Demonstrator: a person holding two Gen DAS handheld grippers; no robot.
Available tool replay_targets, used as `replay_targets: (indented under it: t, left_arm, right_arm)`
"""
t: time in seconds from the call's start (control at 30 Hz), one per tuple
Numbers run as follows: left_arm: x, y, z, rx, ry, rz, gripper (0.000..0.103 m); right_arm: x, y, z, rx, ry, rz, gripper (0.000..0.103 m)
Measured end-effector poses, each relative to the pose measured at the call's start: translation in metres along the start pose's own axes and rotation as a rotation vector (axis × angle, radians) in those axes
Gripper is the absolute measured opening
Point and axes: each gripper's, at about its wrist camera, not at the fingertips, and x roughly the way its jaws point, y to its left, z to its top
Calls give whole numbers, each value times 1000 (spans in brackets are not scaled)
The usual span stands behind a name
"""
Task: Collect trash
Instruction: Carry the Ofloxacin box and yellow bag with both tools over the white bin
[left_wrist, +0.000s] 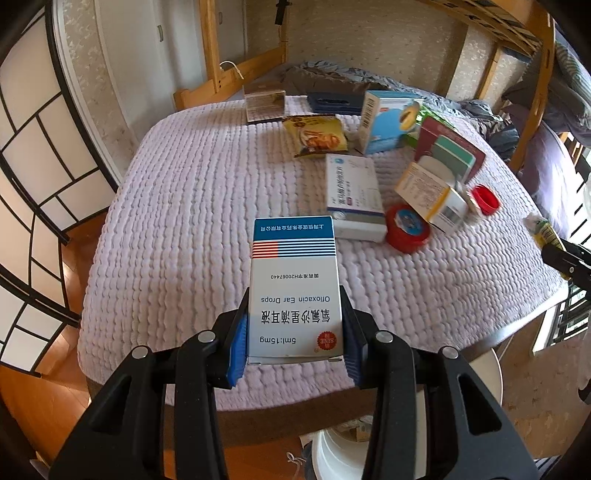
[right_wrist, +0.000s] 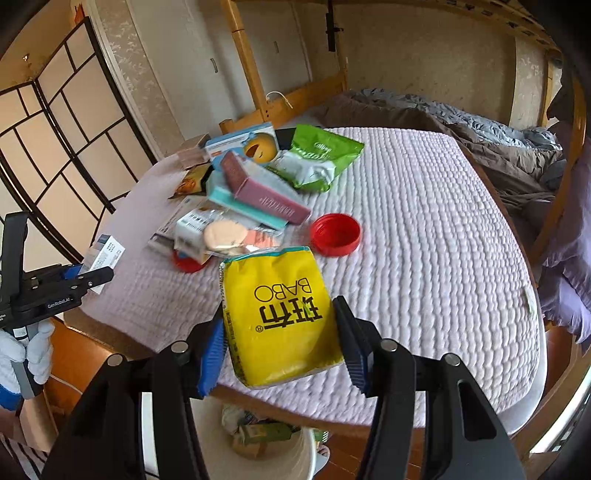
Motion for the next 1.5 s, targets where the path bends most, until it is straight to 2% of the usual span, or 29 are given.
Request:
replay_targets:
  t: [0.63, 1.5]
  left_arm:
    - [-27, -28, -31, 48, -1, -69, 44]
    - [-31, -68, -87, 139, 105, -136, 44]
  right_arm:
    - [-25, 35, -41, -37, 26, 55, 54]
    - [-23, 58, -92, -84, 142, 115, 54]
